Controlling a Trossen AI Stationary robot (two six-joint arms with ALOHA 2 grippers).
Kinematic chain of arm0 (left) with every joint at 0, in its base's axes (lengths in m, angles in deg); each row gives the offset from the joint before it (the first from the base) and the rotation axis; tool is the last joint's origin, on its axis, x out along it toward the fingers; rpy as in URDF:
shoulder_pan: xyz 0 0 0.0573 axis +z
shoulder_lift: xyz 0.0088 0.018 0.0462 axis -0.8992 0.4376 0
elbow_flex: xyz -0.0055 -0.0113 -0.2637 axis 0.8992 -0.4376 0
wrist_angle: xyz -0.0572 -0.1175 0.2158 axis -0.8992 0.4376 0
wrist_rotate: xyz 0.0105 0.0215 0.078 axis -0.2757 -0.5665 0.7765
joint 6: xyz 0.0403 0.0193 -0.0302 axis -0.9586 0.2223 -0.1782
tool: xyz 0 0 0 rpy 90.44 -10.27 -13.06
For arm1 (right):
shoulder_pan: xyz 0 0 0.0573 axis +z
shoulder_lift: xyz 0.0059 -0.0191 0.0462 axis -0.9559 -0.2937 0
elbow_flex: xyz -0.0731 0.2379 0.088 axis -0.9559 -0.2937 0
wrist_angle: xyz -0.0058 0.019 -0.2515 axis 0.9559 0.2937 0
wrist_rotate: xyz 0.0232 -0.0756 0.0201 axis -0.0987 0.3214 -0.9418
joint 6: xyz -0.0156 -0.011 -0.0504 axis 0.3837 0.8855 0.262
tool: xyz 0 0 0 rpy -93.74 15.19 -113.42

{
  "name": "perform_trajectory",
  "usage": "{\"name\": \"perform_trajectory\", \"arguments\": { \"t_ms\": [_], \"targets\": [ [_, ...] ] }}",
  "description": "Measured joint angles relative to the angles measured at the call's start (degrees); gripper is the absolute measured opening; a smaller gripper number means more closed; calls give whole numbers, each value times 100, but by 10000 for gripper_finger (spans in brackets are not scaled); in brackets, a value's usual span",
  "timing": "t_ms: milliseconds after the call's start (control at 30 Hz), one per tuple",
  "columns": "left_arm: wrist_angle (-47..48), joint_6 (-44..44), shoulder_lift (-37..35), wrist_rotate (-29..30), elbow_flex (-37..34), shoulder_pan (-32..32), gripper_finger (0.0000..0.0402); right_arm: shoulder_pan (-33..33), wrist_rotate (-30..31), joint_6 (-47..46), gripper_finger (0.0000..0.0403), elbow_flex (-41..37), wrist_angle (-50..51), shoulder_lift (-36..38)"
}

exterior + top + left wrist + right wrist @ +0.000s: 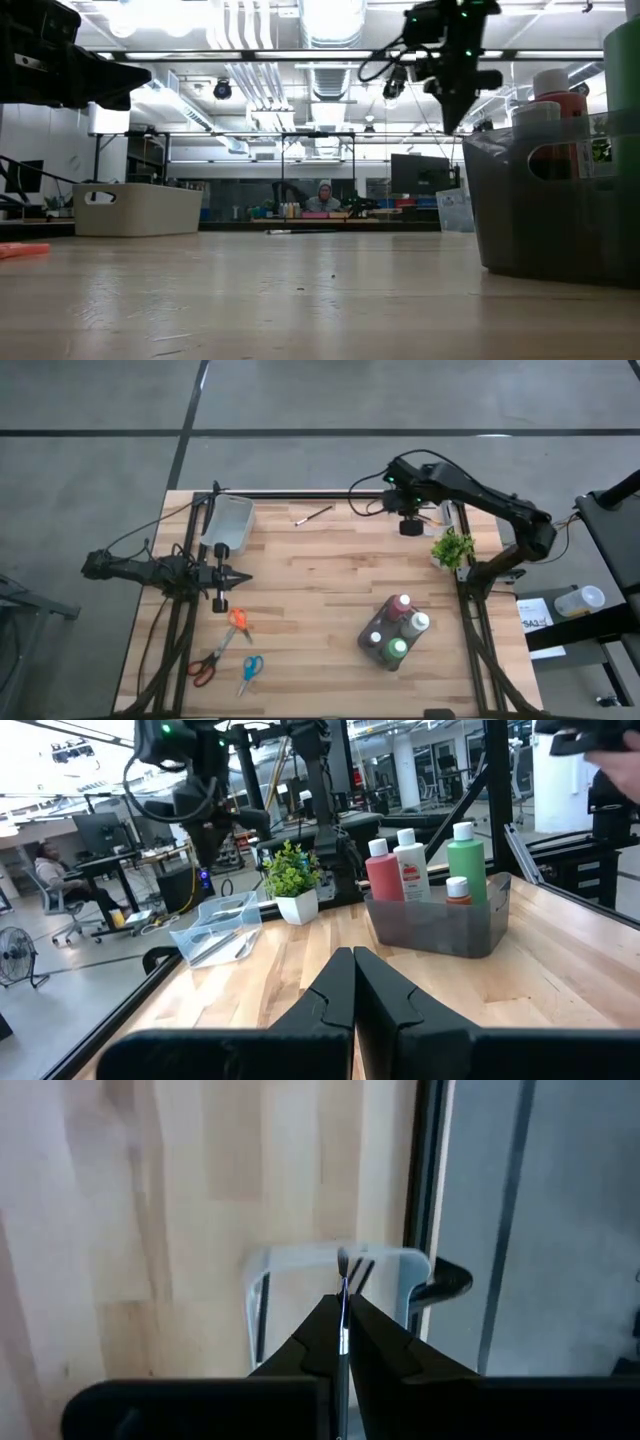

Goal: Pick & Place Paint Supplies
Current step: Put the right paint brush into the transparent bin

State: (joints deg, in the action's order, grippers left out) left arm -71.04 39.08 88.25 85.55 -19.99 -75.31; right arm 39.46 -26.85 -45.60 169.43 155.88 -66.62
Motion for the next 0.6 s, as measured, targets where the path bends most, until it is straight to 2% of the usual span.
{"name": "perform_trajectory", "arguments": {
  "t_ms": [233,433,600],
  "targets": [
    [0,0,0,0,0,0,0,-502,-4,339,13,-1100,-792,441],
    [0,0,1,-1,0,0,0,-978,-40,673,13,-1724,-1408,447],
    [0,0,1,-1,0,0,0,-1251,-301,891,13,-2161,-1907,447]
  ]
}}
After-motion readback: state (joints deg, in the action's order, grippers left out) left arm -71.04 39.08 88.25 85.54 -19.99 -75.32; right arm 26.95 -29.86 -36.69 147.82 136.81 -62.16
